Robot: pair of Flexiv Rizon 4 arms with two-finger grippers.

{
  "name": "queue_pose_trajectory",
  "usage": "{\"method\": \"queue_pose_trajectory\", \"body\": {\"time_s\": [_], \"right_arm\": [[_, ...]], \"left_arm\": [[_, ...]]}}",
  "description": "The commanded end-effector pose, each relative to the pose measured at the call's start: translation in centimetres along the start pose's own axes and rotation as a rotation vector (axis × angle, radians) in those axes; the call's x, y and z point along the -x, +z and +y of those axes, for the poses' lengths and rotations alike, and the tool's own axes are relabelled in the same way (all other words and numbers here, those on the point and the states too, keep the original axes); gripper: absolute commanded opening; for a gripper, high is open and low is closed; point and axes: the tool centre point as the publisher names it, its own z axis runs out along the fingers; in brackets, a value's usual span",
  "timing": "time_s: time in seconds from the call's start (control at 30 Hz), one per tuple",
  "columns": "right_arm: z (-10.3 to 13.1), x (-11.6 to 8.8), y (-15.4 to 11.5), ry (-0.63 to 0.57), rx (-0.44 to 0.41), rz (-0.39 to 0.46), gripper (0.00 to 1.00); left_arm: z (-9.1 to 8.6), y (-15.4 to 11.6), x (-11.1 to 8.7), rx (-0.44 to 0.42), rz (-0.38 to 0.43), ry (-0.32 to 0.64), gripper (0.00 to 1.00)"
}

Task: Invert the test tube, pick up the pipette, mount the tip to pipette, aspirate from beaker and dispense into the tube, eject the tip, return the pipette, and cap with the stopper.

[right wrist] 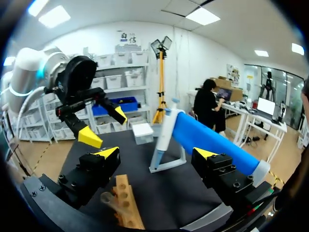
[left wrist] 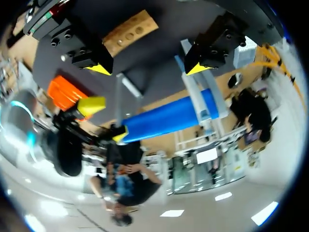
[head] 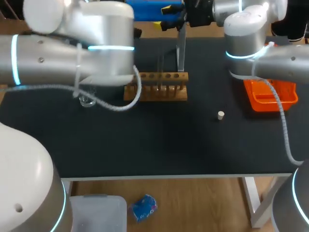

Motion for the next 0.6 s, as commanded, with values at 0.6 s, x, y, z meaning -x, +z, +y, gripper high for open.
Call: {"method": "queue_pose_trajectory", "body": {"time_s": [0.6], "right_arm": [[0.3, -4.2, -6.2, -0.089, 0.050, 0.093, 1.00]], "left_arm": [[1.9, -4.7, -2.1, -0.086, 0.382, 0.146, 1.00]]}}
